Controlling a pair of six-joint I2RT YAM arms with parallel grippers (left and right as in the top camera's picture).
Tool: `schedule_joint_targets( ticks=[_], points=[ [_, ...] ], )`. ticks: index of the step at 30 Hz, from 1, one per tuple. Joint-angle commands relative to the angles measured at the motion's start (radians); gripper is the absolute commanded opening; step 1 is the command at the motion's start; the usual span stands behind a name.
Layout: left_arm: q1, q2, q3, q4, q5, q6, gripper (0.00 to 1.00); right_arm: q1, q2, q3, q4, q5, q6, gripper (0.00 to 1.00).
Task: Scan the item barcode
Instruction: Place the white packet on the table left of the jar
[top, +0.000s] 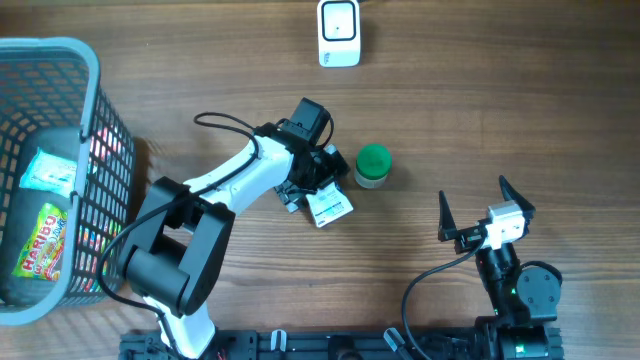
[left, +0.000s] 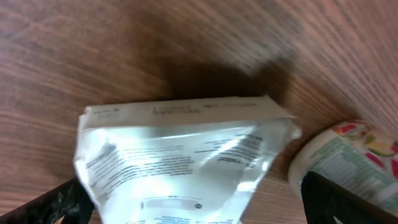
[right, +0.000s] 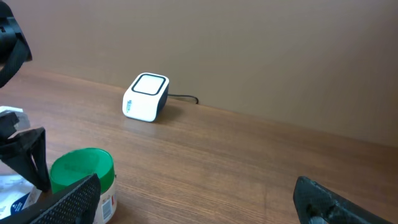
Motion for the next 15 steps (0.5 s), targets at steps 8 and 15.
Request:
schedule_joint_targets(
  ticks=[8, 15],
  points=[
    [-0.013, -0.261, -0.002, -0.123, -0.208, -0.04, 1.0, 0.004, -0.005, -0.001, 0.003, 0.015, -0.009, 1.0],
    [-0.013, -0.528, -0.002, -0.118, -0.404, 0.094, 1.0, 0.004, -0.005, -0.001, 0.003, 0.015, -0.01, 1.0]
  ],
)
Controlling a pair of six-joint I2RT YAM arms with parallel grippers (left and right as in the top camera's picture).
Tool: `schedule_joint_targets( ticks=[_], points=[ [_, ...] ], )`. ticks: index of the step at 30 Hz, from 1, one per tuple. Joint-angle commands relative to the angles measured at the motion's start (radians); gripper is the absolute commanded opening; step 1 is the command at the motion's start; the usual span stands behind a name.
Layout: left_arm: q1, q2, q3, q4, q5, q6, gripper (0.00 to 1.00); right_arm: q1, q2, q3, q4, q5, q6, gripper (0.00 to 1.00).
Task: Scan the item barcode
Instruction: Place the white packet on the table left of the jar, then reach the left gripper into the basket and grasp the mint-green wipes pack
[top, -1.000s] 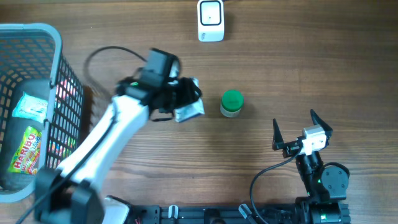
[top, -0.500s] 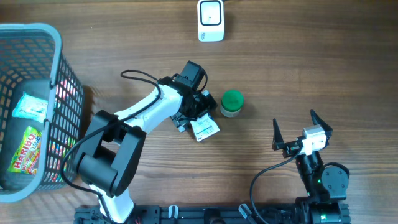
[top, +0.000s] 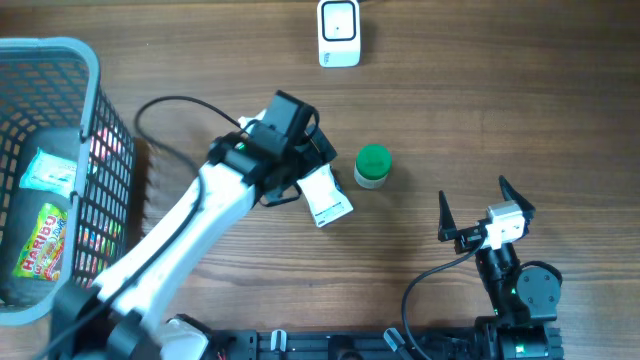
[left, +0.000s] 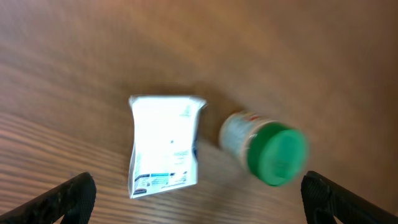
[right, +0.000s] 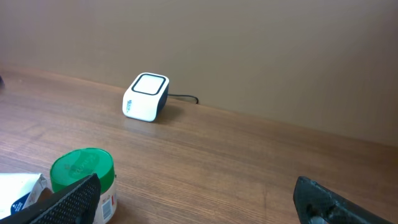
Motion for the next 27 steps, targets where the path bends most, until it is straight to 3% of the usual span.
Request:
schedule_joint_targets(
  ticks=[1, 5, 10, 19, 27],
  points=[
    [-0.004, -0.132, 0.001, 0.0, -0.207, 0.093, 1.0, 0.004, -0.005, -0.001, 0.003, 0.015, -0.009, 1.0],
    [-0.004, -0.206, 0.001, -0.016, -0.33, 0.105, 1.0, 0.004, -0.005, -0.001, 0.003, 0.015, -0.009, 1.0],
    [0.003, -0.242, 0.001, 0.048, -0.34, 0.262, 1.0, 0.004, -0.005, -0.001, 0.003, 0.015, -0.009, 1.0],
    [0.177, -0.331, 0.008, 0.118, -0.346, 0.271, 1.0, 0.004, -0.005, -0.001, 0.003, 0.015, -0.009, 1.0],
    [0.27, -0.37, 0.164, 0.121, -0.282, 0.496, 1.0, 0.004, -0.005, -0.001, 0.003, 0.015, -0.009, 1.0]
  ],
)
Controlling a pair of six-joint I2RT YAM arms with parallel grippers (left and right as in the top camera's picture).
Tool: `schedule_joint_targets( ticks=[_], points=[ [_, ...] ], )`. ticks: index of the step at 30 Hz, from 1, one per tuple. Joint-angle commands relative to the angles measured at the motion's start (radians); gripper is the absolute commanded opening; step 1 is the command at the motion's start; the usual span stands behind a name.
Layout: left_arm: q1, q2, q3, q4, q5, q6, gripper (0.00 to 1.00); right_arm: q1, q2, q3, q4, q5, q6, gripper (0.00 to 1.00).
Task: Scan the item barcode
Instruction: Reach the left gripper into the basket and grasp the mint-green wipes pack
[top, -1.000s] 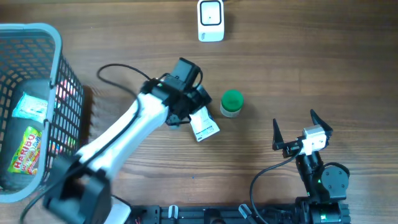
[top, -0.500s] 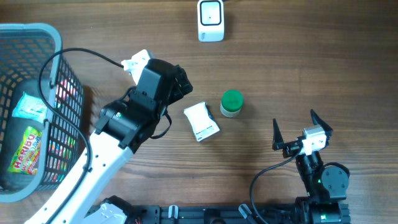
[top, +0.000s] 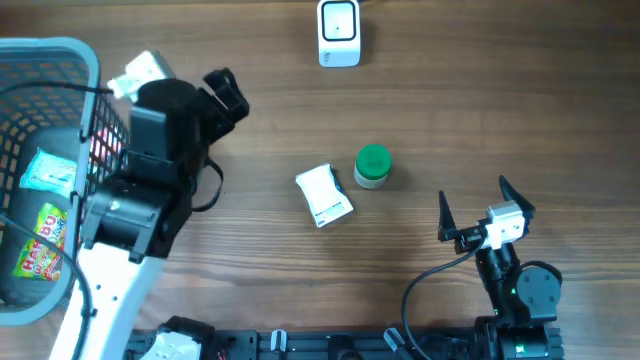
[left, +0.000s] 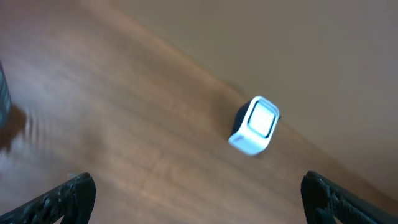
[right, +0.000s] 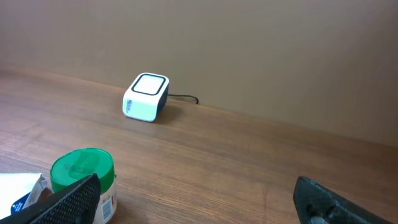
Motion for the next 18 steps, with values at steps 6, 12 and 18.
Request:
schedule_joint_targets(
  ticks=[6, 12, 18],
  points=[
    [0.167, -0.025, 0.246, -0.065, -0.071, 0.172, 1.0, 0.004, -0.005, -0.001, 0.004, 0.015, -0.009, 1.0],
    [0.492, -0.015, 0.254, -0.159, -0.058, 0.063, 1.0, 0.004, -0.005, -0.001, 0.003, 0.015, -0.009, 1.0],
    [0.842, 0.059, 0.253, -0.254, 0.137, -0.082, 1.0, 0.004, -0.005, -0.001, 0.004, 0.015, -0.01, 1.0]
  ],
)
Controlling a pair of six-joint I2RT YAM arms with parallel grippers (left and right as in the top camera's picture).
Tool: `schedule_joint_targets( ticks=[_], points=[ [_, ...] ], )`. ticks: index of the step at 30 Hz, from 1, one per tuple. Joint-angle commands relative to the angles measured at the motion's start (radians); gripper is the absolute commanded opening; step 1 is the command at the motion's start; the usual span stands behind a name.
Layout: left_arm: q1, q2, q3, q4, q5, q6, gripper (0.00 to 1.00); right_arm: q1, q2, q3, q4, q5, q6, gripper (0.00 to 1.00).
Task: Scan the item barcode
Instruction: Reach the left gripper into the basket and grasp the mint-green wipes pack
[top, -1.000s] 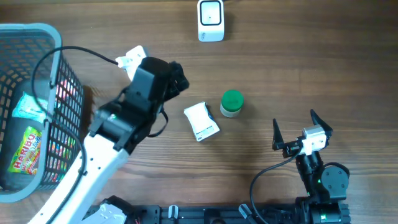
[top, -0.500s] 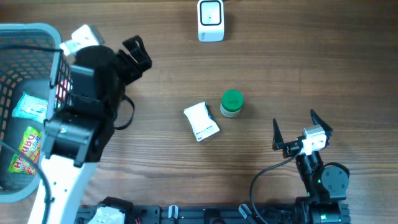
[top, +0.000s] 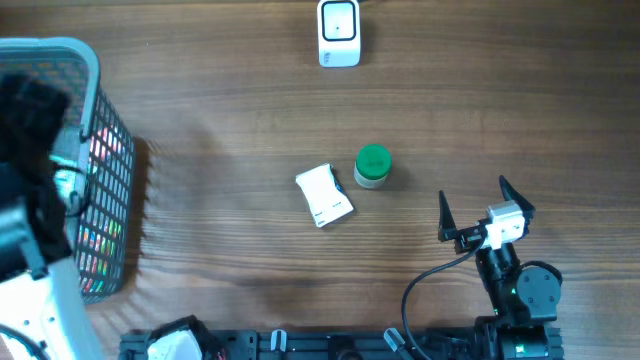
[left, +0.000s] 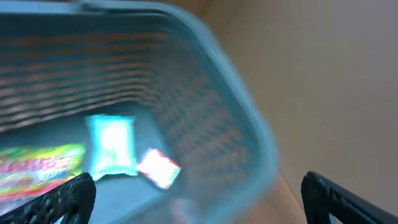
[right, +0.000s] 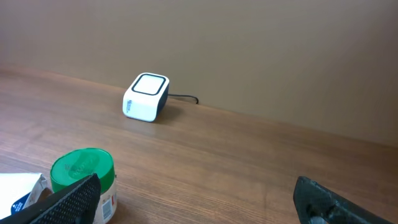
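Observation:
The white scanner (top: 340, 33) stands at the table's far edge, also in the right wrist view as the scanner (right: 146, 96). A white pouch (top: 324, 195) lies flat mid-table beside a green-lidded jar (top: 373, 166). My left arm (top: 30, 120), blurred, hangs over the grey basket (top: 100, 130). The left gripper (left: 199, 211) is open and empty, looking down at a Haribo bag (left: 37, 165), a blue packet (left: 112, 146) and a pink-white packet (left: 158, 168). My right gripper (top: 472, 195) rests open near the front right, facing the jar (right: 84, 174).
The basket's wire wall (left: 205, 112) rises high at the table's left edge. The scanner's cable (right: 183, 98) runs along the back. Bare wood lies between the basket and the pouch.
My left arm has gone from beside the basket's right wall to over the basket. Its camera faced the scanner then and looks into the basket now. The right arm, pouch and jar are unchanged.
First my left gripper stood open around the white pouch on the table next to the jar. Then it was higher, with the pouch left lying there. Later it was near the basket, and now it is above the basket's contents, empty.

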Motion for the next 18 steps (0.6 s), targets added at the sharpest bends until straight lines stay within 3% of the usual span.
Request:
schedule_joint_targets(
  ticks=[1, 6, 15, 18],
  points=[
    [0.201, 0.081, 0.01, -0.018, 0.18, -0.096, 1.0, 0.004, -0.005, -0.001, 0.003, 0.015, -0.009, 1.0],
    [0.302, 0.278, 0.009, -0.022, 0.23, -0.079, 1.0, 0.004, -0.005, -0.001, 0.003, 0.015, -0.009, 1.0],
    [0.296, 0.692, 0.009, 0.034, 0.22, -0.027, 1.0, 0.004, -0.005, -0.001, 0.003, 0.015, -0.009, 1.0],
    [0.289, 0.765, 0.009, 0.096, 0.22, 0.061, 1.0, 0.004, -0.005, -0.001, 0.003, 0.015, -0.01, 1.0]
  ],
)
